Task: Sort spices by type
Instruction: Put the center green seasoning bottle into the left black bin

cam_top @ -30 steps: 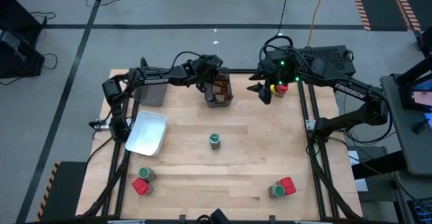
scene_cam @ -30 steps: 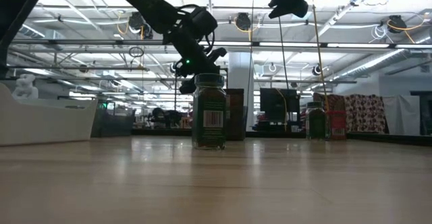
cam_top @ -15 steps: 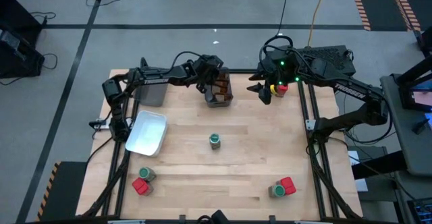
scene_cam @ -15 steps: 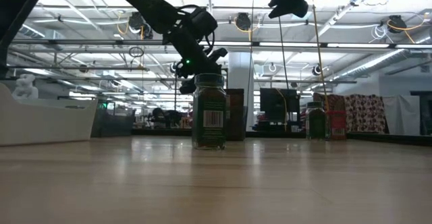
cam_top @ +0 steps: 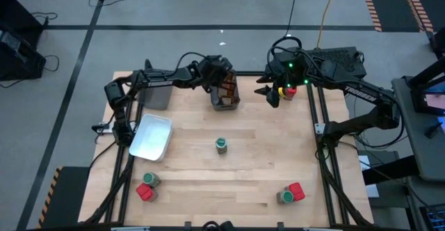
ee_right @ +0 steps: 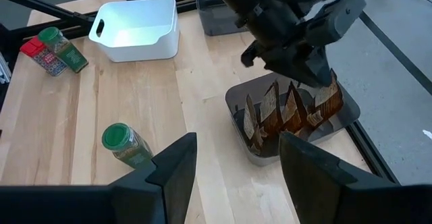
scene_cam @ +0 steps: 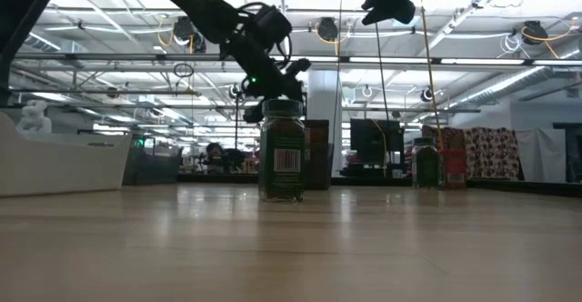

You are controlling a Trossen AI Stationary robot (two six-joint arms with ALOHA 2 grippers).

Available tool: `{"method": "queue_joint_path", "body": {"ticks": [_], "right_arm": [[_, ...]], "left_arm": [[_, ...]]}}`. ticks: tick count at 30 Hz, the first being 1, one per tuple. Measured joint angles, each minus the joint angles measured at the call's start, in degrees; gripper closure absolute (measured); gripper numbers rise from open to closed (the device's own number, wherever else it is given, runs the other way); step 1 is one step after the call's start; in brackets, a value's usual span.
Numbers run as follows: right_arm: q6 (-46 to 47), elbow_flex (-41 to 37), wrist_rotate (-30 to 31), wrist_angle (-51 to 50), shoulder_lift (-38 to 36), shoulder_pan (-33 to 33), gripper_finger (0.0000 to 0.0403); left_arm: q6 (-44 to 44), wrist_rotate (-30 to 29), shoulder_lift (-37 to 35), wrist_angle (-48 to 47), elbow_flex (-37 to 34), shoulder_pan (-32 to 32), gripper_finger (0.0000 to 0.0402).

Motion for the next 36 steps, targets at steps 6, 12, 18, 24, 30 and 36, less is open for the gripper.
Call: {"method": "queue_joint_path", "body": {"ticks": [6, 12, 18, 24, 30, 36], "right_arm": [[0.00, 0.00, 0.00, -0.05, 0.00, 0.00, 0.0211], [-0.38, 0.00, 0.00, 0.45, 0.02, 0.00, 0.0211], [-1.59, 0.00, -0.05, 3.61, 0.37, 0.00, 0.0211], [-3.98, 0.00, -4.78, 6.54, 1.44, -0.01, 0.0211], [-4.96, -0.02, -10.22, 8.62, 3.50, 0.00, 0.0211], [-0.41, -0.02, -10.49, 8.64, 5.59, 1.43, 0.0211]], "left_arm": [[23.11, -1.85, -5.99, 0.25, 0.02, 0.00, 0.0294], [60.01, 1.08, -13.78, -0.04, 0.07, 0.00, 0.0294], [75.29, 14.59, -21.39, -11.98, 0.09, -0.53, 0.0294], [76.53, 20.73, -27.01, -30.74, 0.09, -3.17, 0.0294], [76.59, 23.88, -28.94, -47.06, 0.09, -8.94, 0.0294], [78.42, 22.84, -28.56, -66.36, 0.09, -14.98, 0.0294]]}}
